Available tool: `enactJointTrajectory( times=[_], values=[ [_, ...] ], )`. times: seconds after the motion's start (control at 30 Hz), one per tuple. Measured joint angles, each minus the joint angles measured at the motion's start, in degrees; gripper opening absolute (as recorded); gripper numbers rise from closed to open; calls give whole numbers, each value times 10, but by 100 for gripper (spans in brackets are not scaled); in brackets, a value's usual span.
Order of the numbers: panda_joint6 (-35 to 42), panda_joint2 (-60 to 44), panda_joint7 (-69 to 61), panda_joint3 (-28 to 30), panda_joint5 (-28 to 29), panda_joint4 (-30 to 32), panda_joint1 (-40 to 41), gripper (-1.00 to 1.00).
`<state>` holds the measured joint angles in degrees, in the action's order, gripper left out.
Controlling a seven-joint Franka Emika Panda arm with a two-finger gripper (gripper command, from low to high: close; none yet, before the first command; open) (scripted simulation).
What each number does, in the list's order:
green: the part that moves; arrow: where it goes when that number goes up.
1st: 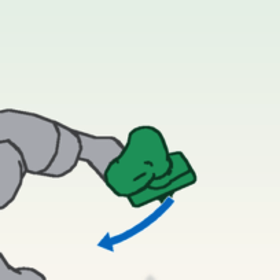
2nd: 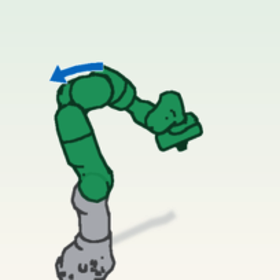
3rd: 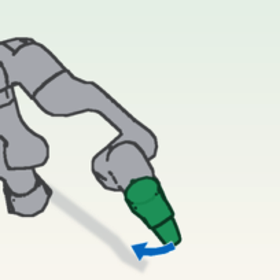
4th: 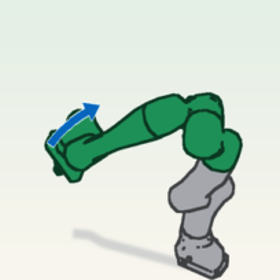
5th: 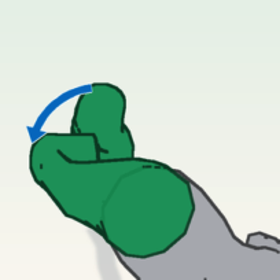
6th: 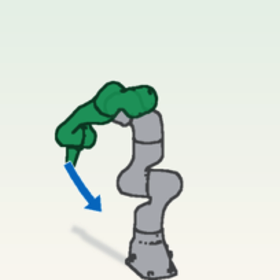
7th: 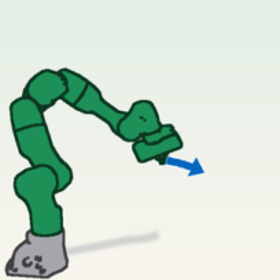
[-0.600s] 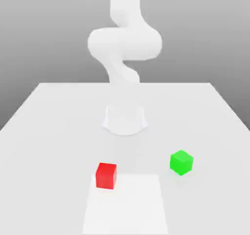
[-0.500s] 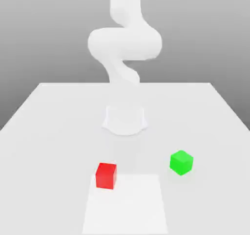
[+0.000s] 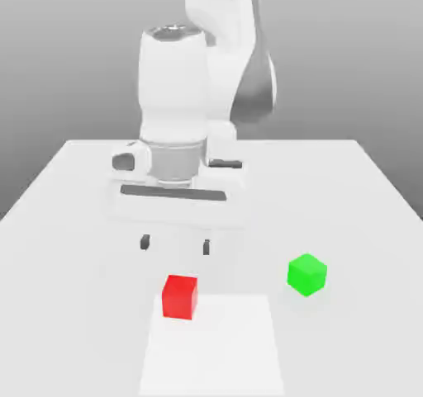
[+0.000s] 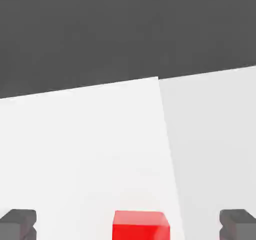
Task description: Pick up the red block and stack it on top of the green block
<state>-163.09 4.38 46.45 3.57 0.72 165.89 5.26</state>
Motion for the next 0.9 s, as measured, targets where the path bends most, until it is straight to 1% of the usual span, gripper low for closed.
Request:
enactJointTrajectory(
  times=[0.2,0.23,0.47,0.7,0.77,0.9],
  values=[
    [-117,-140,-22,-22,-30,-8,17,0],
    [-126,-151,-23,-25,-32,-9,20,-100],
    [-124,-149,-21,-26,-29,-9,21,-100],
    [-11,-16,-3,-17,-4,10,20,-100],
    [14,14,-18,-27,-8,16,0,-100],
    [42,54,-82,-64,-32,27,-77,-100]
  ],
)
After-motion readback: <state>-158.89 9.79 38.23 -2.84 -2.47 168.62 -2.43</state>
